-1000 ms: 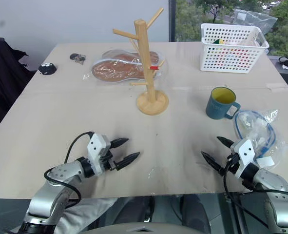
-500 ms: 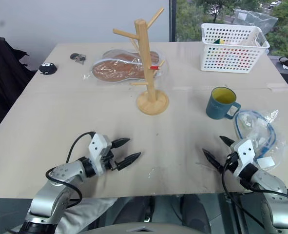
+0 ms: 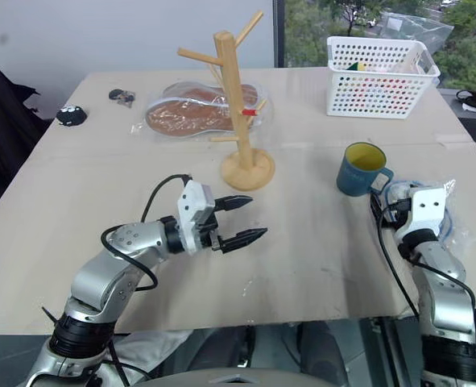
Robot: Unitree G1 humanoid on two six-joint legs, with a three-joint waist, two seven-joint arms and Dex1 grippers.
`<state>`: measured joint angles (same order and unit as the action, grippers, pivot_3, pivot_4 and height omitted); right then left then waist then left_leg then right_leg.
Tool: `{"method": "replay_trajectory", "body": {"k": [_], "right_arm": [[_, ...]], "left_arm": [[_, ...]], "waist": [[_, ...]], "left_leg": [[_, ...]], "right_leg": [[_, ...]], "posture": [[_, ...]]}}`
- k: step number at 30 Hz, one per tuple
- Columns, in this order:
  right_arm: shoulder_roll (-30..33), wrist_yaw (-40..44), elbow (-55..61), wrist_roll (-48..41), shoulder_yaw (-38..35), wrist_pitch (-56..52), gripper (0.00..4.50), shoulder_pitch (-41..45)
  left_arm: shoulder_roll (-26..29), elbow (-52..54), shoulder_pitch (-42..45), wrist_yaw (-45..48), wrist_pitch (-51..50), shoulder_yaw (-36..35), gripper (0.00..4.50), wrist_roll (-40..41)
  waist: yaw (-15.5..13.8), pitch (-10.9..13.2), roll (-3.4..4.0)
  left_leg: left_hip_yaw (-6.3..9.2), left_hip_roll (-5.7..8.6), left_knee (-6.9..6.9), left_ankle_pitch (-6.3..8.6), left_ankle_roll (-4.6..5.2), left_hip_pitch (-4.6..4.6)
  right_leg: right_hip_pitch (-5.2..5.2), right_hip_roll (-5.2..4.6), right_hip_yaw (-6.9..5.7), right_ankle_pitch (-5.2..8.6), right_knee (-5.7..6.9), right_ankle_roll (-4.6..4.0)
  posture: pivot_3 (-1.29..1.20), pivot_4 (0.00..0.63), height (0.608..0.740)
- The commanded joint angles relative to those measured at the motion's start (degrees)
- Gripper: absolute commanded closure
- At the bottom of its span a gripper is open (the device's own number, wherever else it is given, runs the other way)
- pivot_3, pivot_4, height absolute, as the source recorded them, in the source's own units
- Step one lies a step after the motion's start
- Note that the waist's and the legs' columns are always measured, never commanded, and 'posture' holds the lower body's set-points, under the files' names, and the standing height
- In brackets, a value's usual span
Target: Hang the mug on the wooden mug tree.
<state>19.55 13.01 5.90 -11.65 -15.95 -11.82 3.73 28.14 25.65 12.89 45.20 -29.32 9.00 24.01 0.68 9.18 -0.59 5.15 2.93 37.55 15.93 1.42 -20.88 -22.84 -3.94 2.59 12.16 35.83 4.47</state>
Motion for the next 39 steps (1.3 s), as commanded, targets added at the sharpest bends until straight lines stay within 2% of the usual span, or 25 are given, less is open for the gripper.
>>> {"method": "replay_trajectory", "body": {"k": [1,13,15,16,23,24,28,32,34,39], "right_arm": [[-0.61,-2.88,-2.51,1.98,-0.35,2.72,0.00,2.23],[-0.33,-1.77,-10.94,3.34,0.48,7.50,0.00,7.49],[-0.13,-1.21,-12.36,3.50,0.75,8.40,0.55,8.28],[-0.05,-1.02,-12.92,3.60,0.82,8.80,0.66,8.53],[0.20,2.35,-14.28,3.15,2.34,9.78,4.23,8.98],[0.26,2.71,-14.12,3.09,2.47,9.71,4.38,8.99],[1.55,5.95,-12.03,2.21,3.39,8.66,4.38,9.19],[7.21,17.42,-7.35,-1.10,6.69,5.30,4.38,11.29],[13.12,27.71,-5.15,-3.30,9.50,3.53,4.38,15.24],[20.78,39.92,-10.81,-1.86,14.95,3.32,4.38,29.51]], "left_arm": [[-0.92,1.07,0.10,-0.94,1.82,0.94,0.54,-1.03],[-3.14,1.36,-0.30,-1.96,3.34,1.06,0.54,-1.48],[-3.98,0.83,-0.12,-2.30,5.04,0.58,0.51,-1.61],[-4.37,0.54,0.00,-2.50,5.94,0.37,0.51,-1.80],[-5.38,-0.91,-0.18,-3.23,8.46,0.22,0.51,-2.68],[-5.38,-1.23,-0.36,-3.26,8.88,0.19,0.51,-2.91],[-5.82,-2.19,-1.26,-3.89,10.51,-0.96,0.51,-2.92],[-7.35,-2.03,-3.72,-4.41,12.91,-2.94,0.51,-1.12],[-10.07,-1.10,-5.67,-5.73,14.97,-5.13,0.51,1.25],[-14.63,0.86,-8.09,-8.97,21.22,-8.00,0.51,1.67]], "waist": [[0.06,0.00,0.00],[0.16,0.01,0.02],[0.17,0.02,0.03],[0.17,0.02,0.02],[0.17,0.02,0.03],[0.17,0.01,0.02],[0.16,0.02,0.03],[0.29,0.08,0.12],[0.36,0.16,0.24],[0.29,0.27,0.21]], "left_leg": [[0.00,0.01,0.00,0.00,0.00,-0.01],[-0.04,0.00,-0.06,0.01,0.02,0.00],[-0.06,0.00,-0.06,0.00,0.02,0.00],[-0.06,0.00,-0.06,0.00,0.01,0.00],[-0.05,0.00,-0.08,0.00,0.00,-0.01],[-0.06,0.00,-0.07,0.00,0.02,-0.01],[-0.05,0.00,-0.08,0.01,0.02,0.00],[-0.12,0.00,-0.08,0.01,0.03,-0.02],[-0.09,-0.02,-0.08,0.02,0.04,-0.04],[-0.22,-0.01,-0.05,0.02,0.07,-0.06]], "right_leg": [[-0.01,0.00,0.00,0.00,0.00,0.00],[-0.05,0.02,0.06,0.00,0.01,0.00],[-0.06,0.02,0.08,0.00,0.00,0.00],[-0.06,0.02,0.08,0.00,0.00,0.00],[-0.06,0.02,0.07,-0.01,0.00,0.00],[-0.06,0.02,0.08,-0.01,0.00,0.00],[-0.07,0.03,0.07,-0.01,0.00,0.00],[-0.12,0.01,0.13,-0.01,0.00,0.01],[-0.15,0.03,0.10,-0.01,0.00,0.01],[-0.19,0.01,0.23,-0.02,-0.01,0.02]], "posture": [[0.00,0.150,0.740],[0.00,0.150,0.740],[0.00,0.150,0.740],[0.00,0.150,0.740],[0.00,0.150,0.740],[0.00,0.150,0.740],[0.00,0.150,0.740],[0.00,0.150,0.740],[0.00,0.150,0.740],[0.00,0.150,0.740]]}}
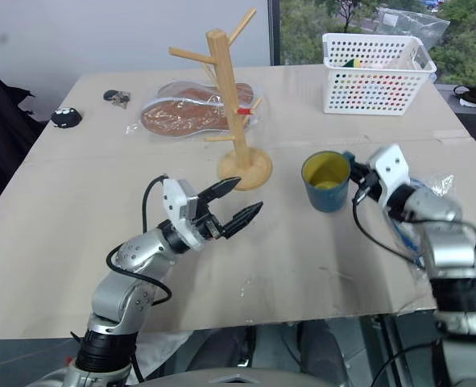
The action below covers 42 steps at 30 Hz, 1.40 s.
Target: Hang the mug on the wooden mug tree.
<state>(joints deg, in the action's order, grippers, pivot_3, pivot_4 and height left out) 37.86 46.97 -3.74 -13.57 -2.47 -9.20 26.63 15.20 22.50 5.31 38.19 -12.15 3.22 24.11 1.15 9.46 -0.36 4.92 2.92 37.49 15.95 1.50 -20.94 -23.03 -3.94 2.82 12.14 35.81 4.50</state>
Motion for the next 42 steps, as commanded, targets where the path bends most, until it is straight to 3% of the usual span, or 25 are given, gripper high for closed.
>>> {"method": "replay_trajectory", "body": {"k": [1,6,9,13,18,24,35,42], "right_arm": [[3.08,7.80,-2.82,0.66,2.77,0.52,4.38,9.85],[1.43,10.71,-9.44,5.15,8.77,-1.47,4.38,25.32],[-0.19,12.04,-10.61,6.79,11.48,-2.66,4.38,29.56],[-3.27,11.63,-10.66,8.56,13.79,-4.36,4.38,33.66],[-5.10,11.31,-10.79,10.50,15.17,-4.07,4.38,36.01],[-5.57,12.44,-8.57,10.86,14.88,-4.32,4.38,36.43],[-4.99,12.81,2.15,13.03,17.31,-16.49,4.38,37.28],[-6.15,10.31,1.61,18.05,21.06,-21.35,4.38,40.53]], "left_arm": [[-2.09,4.34,-1.04,-2.21,5.08,-2.42,0.51,1.35],[-2.58,5.72,-4.31,-1.57,7.05,-5.06,0.51,5.37],[-1.90,5.03,-4.42,-1.15,8.11,-7.09,0.51,6.79],[-0.63,4.93,-4.80,-0.40,8.99,-9.57,0.51,8.74],[-0.62,5.89,-3.71,-1.26,7.79,-12.31,0.51,14.00],[0.24,5.82,-2.68,-1.36,8.71,-12.92,0.51,13.92],[0.29,4.44,-1.86,-0.85,9.51,-12.19,0.51,12.89],[0.76,3.10,-1.07,-0.56,10.37,-12.30,0.51,12.00]], "waist": [[-0.21,0.00,-0.08],[-0.32,0.00,-0.10],[-0.52,0.00,-0.11],[-0.54,0.00,-0.11],[-0.54,-0.01,-0.12],[-0.38,-0.01,-0.12],[-0.32,-0.01,-0.12],[-0.34,-0.02,-0.13]], "left_leg": [[0.08,-0.01,0.00,0.00,0.00,-0.01],[0.11,-0.02,-0.03,-0.08,-0.16,-0.24],[0.20,-0.01,0.07,-0.15,-0.28,-0.96],[0.20,0.02,0.09,-0.15,-0.28,-1.22],[0.24,0.05,0.23,-0.16,-0.29,-1.75],[0.24,0.06,0.37,-0.15,-0.29,-1.80],[0.26,0.04,0.44,-0.16,-0.29,-1.80],[0.25,0.05,0.55,-0.15,-0.29,-1.82]], "right_leg": [[0.01,0.00,-0.10,0.00,0.00,-0.01],[-0.19,-0.04,-0.15,0.00,-0.04,-0.03],[-0.84,-0.07,-0.22,-0.03,0.00,-0.04],[-1.10,-0.11,-0.24,-0.03,-0.07,-0.05],[-1.59,-0.13,-0.26,-0.04,0.03,-0.04],[-1.59,-0.11,-0.28,-0.06,0.08,-0.06],[-1.60,-0.09,-0.28,-0.08,0.15,-0.08],[-1.58,-0.09,-0.29,-0.10,0.18,-0.09]], "posture": [[0.00,0.150,0.740],[0.00,0.150,0.740],[0.00,0.150,0.740],[0.00,0.150,0.740],[0.00,0.150,0.740],[0.00,0.150,0.740],[0.00,0.150,0.740],[0.00,0.150,0.740]]}}
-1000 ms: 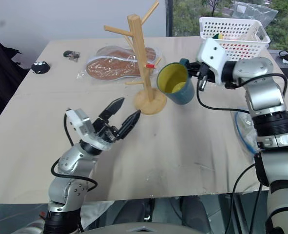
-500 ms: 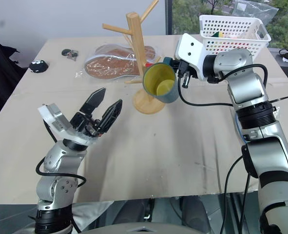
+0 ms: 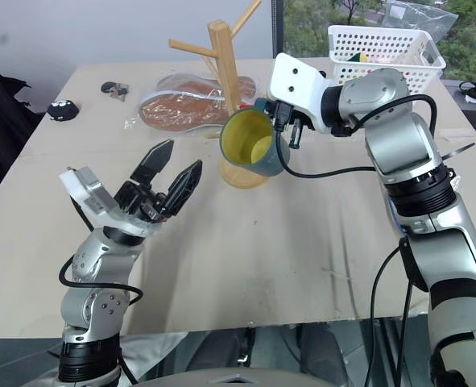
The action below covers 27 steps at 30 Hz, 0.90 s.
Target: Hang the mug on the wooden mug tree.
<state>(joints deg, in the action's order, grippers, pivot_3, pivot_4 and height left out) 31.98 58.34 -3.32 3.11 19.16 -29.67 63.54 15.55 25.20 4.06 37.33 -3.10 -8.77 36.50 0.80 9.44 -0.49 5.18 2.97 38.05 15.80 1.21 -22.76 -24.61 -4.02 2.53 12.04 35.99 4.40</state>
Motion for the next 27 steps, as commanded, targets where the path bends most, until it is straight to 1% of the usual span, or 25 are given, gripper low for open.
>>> {"method": "replay_trajectory", "body": {"k": [1,8,13,16,17,20,21,22,23,24,27], "right_arm": [[-0.40,-0.80,1.27,1.62,-0.08,-1.48,4.38,4.15],[-2.20,-0.78,0.85,2.80,1.55,-3.80,4.38,7.04],[-2.80,-0.86,0.21,3.60,2.12,-4.13,4.38,7.57],[-3.48,-1.75,-0.63,4.16,2.03,-4.06,3.56,7.74],[-3.73,-2.18,-0.89,4.17,1.69,-4.10,3.13,7.82],[-4.01,-3.15,-1.63,4.13,0.85,-4.20,1.65,8.11],[-3.94,-3.58,-1.93,4.07,0.37,-4.36,1.29,8.20],[-3.75,-3.93,-2.21,3.94,-0.11,-4.54,0.69,8.28],[-3.36,-4.37,-2.51,3.90,-0.68,-4.71,0.32,8.33],[-2.90,-4.78,-2.77,3.81,-1.31,-4.87,0.15,8.32],[-0.58,-4.43,-1.94,2.18,-3.98,-7.07,0.15,7.13]], "left_arm": [[0.38,0.30,0.16,0.34,1.42,-0.27,0.51,-0.47],[0.06,-0.64,0.19,0.53,2.28,0.20,0.51,-1.25],[-0.15,-0.93,0.29,0.56,2.68,0.52,0.51,-1.70],[-0.07,-1.23,0.27,0.78,3.00,0.44,0.51,-1.83],[0.01,-1.31,0.20,0.89,3.11,0.36,0.51,-1.82],[0.17,-1.45,0.05,1.08,3.39,0.31,0.51,-1.77],[0.21,-1.48,0.02,1.13,3.46,0.34,0.51,-1.77],[0.26,-1.53,-0.02,1.21,3.52,0.36,0.51,-1.77],[0.30,-1.64,0.00,1.33,3.55,0.37,0.51,-1.77],[0.33,-1.78,0.04,1.45,3.58,0.37,0.51,-1.78],[0.46,-2.26,0.33,1.95,3.58,0.37,0.51,-1.85]], "waist": [[0.00,0.00,0.00],[0.03,-0.01,-0.02],[0.03,-0.01,-0.01],[0.05,-0.01,-0.02],[0.05,-0.01,-0.02],[0.07,-0.01,-0.02],[0.08,-0.01,-0.02],[0.07,-0.01,-0.02],[0.07,-0.01,-0.02],[0.07,-0.01,-0.02],[-0.19,-0.02,-0.03]], "left_leg": [[0.01,0.00,0.00,0.00,0.00,0.00],[0.01,-0.01,0.00,0.00,0.00,-0.01],[0.03,0.00,0.02,0.00,0.00,-0.01],[0.03,0.00,0.02,0.00,-0.01,-0.01],[0.03,0.00,0.02,0.00,-0.01,-0.01],[0.02,0.00,0.03,0.00,-0.01,-0.01],[0.03,-0.01,0.03,0.00,-0.01,-0.01],[0.03,0.00,0.03,0.00,-0.01,-0.01],[0.02,0.00,0.03,0.00,-0.01,-0.01],[0.02,0.00,0.03,0.00,-0.01,-0.01],[0.04,0.01,0.04,0.00,0.00,-0.02]], "right_leg": [[0.00,0.00,0.00,0.00,0.00,0.00],[0.00,0.01,-0.01,0.00,0.00,0.00],[-0.01,0.01,-0.02,0.00,0.01,0.00],[-0.01,0.01,-0.02,0.00,0.02,0.00],[-0.01,0.01,-0.02,0.00,0.02,0.00],[-0.01,0.01,-0.01,0.00,0.04,0.00],[-0.01,0.01,-0.01,0.00,0.04,0.00],[-0.01,0.01,-0.02,0.00,0.04,0.00],[-0.01,0.01,-0.01,0.00,0.04,0.00],[-0.01,0.01,-0.01,0.00,0.04,0.00],[0.00,0.00,-0.03,0.00,0.04,0.00]], "posture": [[0.00,0.150,0.740],[0.00,0.150,0.740],[0.00,0.150,0.740],[0.00,0.150,0.740],[0.00,0.150,0.740],[0.00,0.150,0.740],[0.00,0.150,0.740],[0.00,0.150,0.740],[0.00,0.150,0.740],[0.00,0.150,0.740],[0.00,0.150,0.740]]}}
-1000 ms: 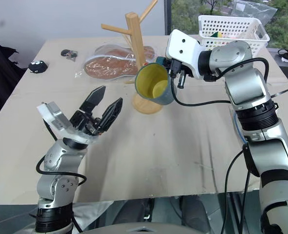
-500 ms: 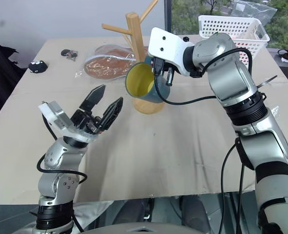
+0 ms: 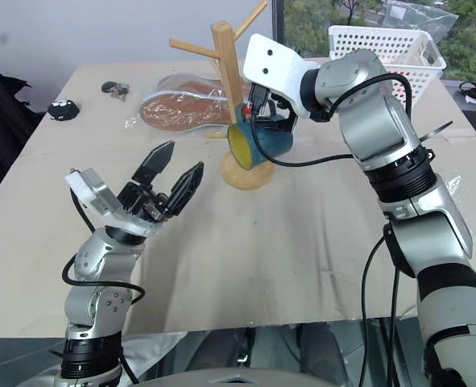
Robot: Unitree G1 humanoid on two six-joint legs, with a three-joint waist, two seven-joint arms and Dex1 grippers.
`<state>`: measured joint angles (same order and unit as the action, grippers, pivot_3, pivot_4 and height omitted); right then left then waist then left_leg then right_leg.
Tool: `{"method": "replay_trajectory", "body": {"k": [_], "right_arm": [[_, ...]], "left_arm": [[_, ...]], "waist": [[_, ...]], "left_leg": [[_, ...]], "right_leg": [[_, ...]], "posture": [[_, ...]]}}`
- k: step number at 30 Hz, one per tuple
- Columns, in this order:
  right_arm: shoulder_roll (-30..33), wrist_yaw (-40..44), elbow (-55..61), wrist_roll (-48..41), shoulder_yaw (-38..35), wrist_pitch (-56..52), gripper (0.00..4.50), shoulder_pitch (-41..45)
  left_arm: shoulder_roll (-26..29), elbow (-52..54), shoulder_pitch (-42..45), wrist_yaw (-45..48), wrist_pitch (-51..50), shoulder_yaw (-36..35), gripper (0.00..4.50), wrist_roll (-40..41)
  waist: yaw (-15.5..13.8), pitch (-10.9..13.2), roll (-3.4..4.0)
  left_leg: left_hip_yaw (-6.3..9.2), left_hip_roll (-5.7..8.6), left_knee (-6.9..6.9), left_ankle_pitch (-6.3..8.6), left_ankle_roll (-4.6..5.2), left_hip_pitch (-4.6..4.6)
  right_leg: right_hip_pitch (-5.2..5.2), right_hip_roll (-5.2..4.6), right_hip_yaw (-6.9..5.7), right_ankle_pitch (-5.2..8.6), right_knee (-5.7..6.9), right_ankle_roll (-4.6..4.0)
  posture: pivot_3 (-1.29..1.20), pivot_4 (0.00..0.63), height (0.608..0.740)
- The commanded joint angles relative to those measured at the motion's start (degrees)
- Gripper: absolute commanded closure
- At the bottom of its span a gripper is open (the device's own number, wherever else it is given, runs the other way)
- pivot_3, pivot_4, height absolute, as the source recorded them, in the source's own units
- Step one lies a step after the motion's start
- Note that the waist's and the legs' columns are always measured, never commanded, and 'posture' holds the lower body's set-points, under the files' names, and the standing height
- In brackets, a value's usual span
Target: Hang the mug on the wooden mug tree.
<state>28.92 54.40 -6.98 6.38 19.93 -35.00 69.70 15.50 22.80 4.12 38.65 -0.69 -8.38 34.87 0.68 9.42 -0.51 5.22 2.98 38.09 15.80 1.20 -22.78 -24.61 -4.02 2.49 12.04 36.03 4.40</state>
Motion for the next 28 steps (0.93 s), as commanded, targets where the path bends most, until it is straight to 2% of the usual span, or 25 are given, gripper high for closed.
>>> {"method": "replay_trajectory", "body": {"k": [1,4,7,10,12,14,16,19,22,28], "right_arm": [[3.38,-0.15,2.69,-1.97,-5.84,-3.19,0.15,0.03],[6.44,1.79,8.09,-6.92,-10.67,-9.43,0.15,-5.21],[8.44,2.51,15.38,-12.48,-16.98,-9.77,0.15,-13.64],[5.78,0.97,26.31,-19.30,-26.79,-1.92,0.15,-29.89],[4.43,-0.16,33.21,-22.62,-30.25,-3.09,0.15,-41.18],[0.21,-2.44,36.97,-27.09,-33.49,-3.29,0.15,-50.71],[-3.69,-4.35,36.58,-28.70,-35.10,0.58,0.15,-58.84],[-6.33,-5.62,33.35,-28.30,-34.65,5.76,0.15,-66.67],[-7.66,-5.66,29.31,-26.02,-32.61,13.65,0.15,-71.99],[-9.38,-6.70,20.31,-23.44,-30.51,25.76,0.15,-77.11]], "left_arm": [[0.60,0.07,0.26,0.77,1.15,0.00,0.51,-0.24],[1.29,-0.22,-0.02,1.24,0.87,0.19,0.51,-0.64],[2.25,-0.21,-1.04,1.54,0.42,0.62,0.51,-1.80],[3.35,0.48,-3.01,0.51,-0.47,1.03,0.51,-4.00],[4.41,0.65,-4.68,-0.67,-1.57,1.46,0.51,-6.19],[5.64,0.67,-6.50,-1.97,-5.08,2.31,0.51,-6.84],[7.25,0.48,-8.93,-2.26,-8.42,4.27,0.51,-8.26],[8.96,-0.22,-12.44,-2.68,-10.44,6.69,0.51,-11.55],[9.74,-0.83,-16.04,-3.50,-10.33,7.90,0.51,-14.69],[9.92,-0.31,-20.31,-4.27,-9.62,8.53,0.51,-17.68]], "waist": [[-0.08,-0.01,-0.01],[-0.09,-0.03,-0.05],[-0.02,-0.04,-0.06],[0.06,-0.08,-0.10],[-0.09,-0.11,-0.12],[-0.13,-0.14,-0.17],[0.08,-0.15,-0.16],[0.26,-0.12,-0.14],[0.26,-0.13,-0.13],[0.19,-0.14,-0.14]], "left_leg": [[0.01,0.00,0.01,0.00,0.00,-0.01],[0.01,0.01,0.01,0.00,0.01,-0.04],[0.02,0.00,-0.01,0.01,0.01,-0.04],[0.00,-0.01,-0.03,0.01,0.01,-0.04],[0.04,-0.04,-0.05,0.01,0.02,-0.04],[-0.01,-0.04,-0.03,0.01,0.02,-0.03],[0.01,-0.05,0.02,0.01,0.02,0.02],[-0.19,0.01,0.15,0.15,0.26,0.33],[-0.18,-0.06,0.10,0.19,0.31,1.23],[-0.16,-0.15,0.09,0.19,0.30,1.34]], "right_leg": [[0.00,0.00,-0.01,0.00,0.00,0.00],[0.00,-0.01,-0.01,0.00,-0.04,0.00],[0.00,-0.01,-0.01,0.00,-0.05,0.00],[0.00,0.00,0.01,0.00,-0.02,0.00],[0.01,0.02,-0.02,0.00,-0.02,0.01],[-0.01,0.01,0.03,0.00,0.03,0.01],[0.04,0.02,0.02,0.00,0.14,0.01],[0.18,0.01,0.23,0.00,0.42,0.02],[1.14,0.09,0.17,0.04,0.29,0.02],[1.26,0.20,0.14,0.05,0.19,0.02]], "posture": [[0.00,0.150,0.740],[0.00,0.150,0.740],[0.00,0.150,0.740],[0.00,0.150,0.740],[0.00,0.150,0.740],[0.00,0.150,0.740],[0.00,0.150,0.740],[0.00,0.150,0.740],[0.00,0.150,0.740],[0.00,0.150,0.740]]}}
